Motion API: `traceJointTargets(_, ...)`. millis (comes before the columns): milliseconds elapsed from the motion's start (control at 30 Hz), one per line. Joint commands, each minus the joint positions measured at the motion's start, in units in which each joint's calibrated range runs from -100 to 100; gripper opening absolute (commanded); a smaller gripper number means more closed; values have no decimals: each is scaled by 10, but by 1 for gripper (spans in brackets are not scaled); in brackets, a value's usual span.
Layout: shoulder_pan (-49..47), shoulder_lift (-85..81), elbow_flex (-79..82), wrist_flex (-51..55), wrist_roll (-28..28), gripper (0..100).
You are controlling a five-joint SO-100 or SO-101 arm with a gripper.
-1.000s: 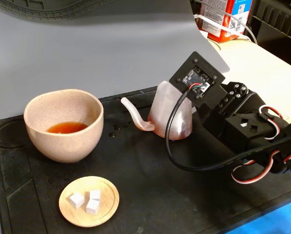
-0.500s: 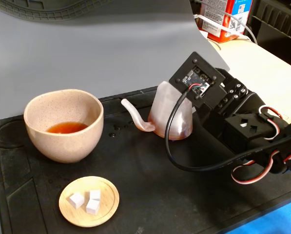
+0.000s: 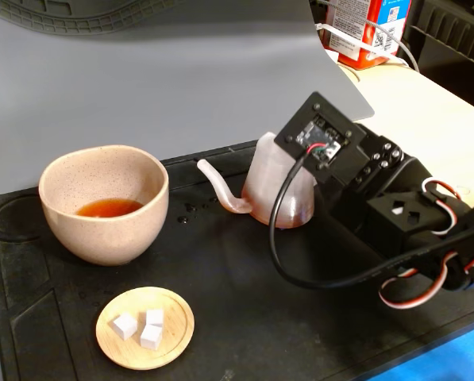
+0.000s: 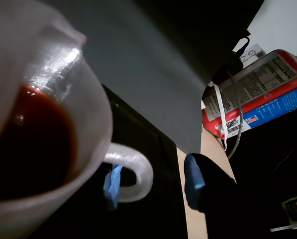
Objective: Pick up a kettle and pour liquid into a cup.
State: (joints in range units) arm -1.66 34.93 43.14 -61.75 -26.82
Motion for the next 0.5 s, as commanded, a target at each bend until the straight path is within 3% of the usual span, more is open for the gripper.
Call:
traceJointTargets(0, -2, -28, 19, -10, -2, 16)
traceJointTargets(300, 8, -69, 107, -31, -2, 16)
traceJointTargets(467, 8, -68, 175, -116, -14, 16)
